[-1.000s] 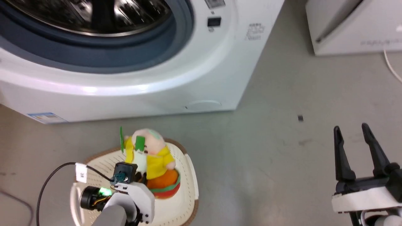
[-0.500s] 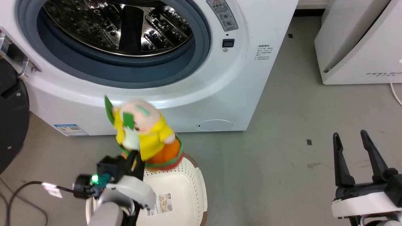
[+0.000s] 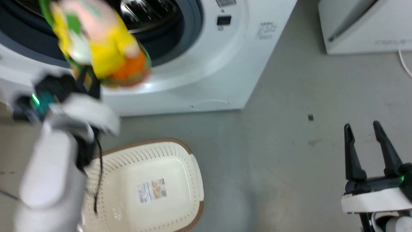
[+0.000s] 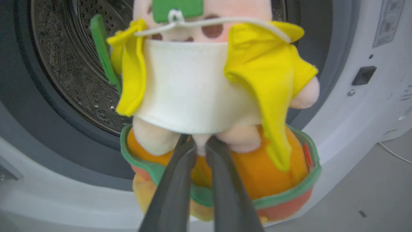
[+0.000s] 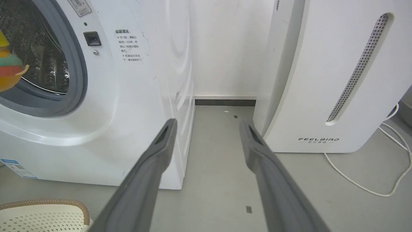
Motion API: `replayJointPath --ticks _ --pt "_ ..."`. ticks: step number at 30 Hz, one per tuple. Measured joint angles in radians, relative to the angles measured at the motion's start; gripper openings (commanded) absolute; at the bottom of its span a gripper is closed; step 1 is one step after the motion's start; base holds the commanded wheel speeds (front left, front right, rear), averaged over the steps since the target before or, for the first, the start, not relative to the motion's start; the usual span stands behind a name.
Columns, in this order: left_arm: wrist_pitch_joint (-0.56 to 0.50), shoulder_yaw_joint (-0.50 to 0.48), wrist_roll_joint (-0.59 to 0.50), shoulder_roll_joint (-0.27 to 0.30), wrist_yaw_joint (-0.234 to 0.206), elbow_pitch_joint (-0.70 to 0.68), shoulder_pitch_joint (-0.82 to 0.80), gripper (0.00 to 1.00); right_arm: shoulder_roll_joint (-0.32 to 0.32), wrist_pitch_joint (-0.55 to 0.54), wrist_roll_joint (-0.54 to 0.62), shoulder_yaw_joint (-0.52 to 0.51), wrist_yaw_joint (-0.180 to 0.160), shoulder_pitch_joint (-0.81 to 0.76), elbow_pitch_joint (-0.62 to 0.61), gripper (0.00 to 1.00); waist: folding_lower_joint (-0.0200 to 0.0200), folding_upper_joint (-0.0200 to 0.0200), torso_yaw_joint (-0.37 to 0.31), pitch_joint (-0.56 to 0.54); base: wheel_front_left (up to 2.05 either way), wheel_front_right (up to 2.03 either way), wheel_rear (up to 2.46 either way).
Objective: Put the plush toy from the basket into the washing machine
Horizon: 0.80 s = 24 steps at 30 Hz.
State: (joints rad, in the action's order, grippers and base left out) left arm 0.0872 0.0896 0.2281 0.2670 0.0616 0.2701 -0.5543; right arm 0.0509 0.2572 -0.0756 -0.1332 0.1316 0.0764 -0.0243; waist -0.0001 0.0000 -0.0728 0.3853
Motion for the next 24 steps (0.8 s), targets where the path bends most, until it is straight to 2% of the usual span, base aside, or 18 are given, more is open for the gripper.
replayJointPath --ticks 5,12,18,24 --pt "-0.139 -0.013 0.003 0.083 0.021 0.046 -0.215 0.00 0.000 0.000 -0.023 0.006 0.000 0.037 -0.005 1.00 0.0000 0.0000 -0.034 0.093 0.00 0.00 0.00" --pt "-0.274 -0.001 0.007 0.193 0.047 0.224 -0.528 0.00 0.000 0.000 -0.066 0.021 0.000 0.086 -0.013 1.00 0.0002 0.0000 -0.091 0.228 0.00 0.00 0.00" --pt "-0.333 0.073 -0.049 0.250 0.057 0.348 -0.768 0.00 0.000 0.000 -0.097 0.036 0.000 0.113 -0.019 1.00 0.0002 0.0000 -0.140 0.332 0.00 0.00 0.00" --pt "-0.387 0.150 -0.102 0.285 0.065 0.483 -0.894 0.00 0.000 0.000 -0.138 0.058 0.000 0.112 -0.020 1.00 0.0003 0.0000 -0.188 0.400 0.00 0.00 0.00"
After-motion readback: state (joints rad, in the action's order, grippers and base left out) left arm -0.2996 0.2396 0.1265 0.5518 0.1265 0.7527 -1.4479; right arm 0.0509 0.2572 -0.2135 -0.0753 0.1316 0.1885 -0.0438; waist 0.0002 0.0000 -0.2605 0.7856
